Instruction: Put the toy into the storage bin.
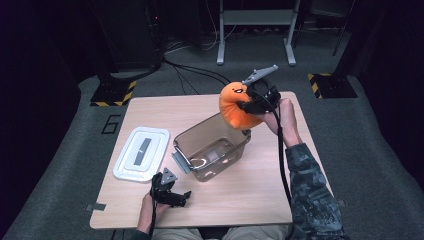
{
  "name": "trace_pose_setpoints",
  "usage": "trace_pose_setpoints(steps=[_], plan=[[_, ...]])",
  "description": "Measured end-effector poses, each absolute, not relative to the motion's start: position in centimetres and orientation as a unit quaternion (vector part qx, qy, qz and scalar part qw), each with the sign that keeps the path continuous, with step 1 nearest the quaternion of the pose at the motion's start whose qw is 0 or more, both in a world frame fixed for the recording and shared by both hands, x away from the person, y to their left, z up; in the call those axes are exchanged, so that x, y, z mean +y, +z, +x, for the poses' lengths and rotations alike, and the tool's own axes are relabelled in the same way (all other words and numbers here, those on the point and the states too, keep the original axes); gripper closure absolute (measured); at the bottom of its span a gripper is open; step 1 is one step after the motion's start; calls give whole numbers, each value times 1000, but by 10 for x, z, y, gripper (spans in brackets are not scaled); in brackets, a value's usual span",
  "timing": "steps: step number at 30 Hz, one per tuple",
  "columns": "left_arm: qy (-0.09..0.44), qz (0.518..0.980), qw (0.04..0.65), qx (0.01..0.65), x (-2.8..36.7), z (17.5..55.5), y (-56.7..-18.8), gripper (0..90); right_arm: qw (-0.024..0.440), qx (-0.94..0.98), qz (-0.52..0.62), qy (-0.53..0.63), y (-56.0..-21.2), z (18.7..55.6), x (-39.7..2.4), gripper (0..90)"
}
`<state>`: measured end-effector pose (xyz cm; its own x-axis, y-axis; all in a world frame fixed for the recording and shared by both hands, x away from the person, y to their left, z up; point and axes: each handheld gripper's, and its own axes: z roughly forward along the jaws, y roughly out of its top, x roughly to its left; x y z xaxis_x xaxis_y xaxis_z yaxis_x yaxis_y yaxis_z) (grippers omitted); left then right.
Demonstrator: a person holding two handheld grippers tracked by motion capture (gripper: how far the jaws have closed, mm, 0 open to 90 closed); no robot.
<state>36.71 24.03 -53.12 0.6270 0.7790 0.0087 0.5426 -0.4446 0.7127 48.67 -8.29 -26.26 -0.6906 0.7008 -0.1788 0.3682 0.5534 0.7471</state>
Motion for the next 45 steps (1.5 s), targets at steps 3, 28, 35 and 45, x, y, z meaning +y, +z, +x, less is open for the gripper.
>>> trace_pose_setpoints(steps=[3, 28, 35, 45], plan=[[172, 834, 346, 395, 241, 367, -531, 2, 235, 851, 310, 352, -264, 487, -78, 622], [169, 832, 348, 398, 240, 367, -531, 2, 216, 876, 273, 334, -283, 495, -48, 622], [169, 832, 348, 398, 240, 367, -531, 2, 205, 885, 267, 322, -296, 502, -43, 622], [169, 832, 348, 398, 240, 367, -531, 2, 197, 897, 258, 301, -315, 505, -32, 621]])
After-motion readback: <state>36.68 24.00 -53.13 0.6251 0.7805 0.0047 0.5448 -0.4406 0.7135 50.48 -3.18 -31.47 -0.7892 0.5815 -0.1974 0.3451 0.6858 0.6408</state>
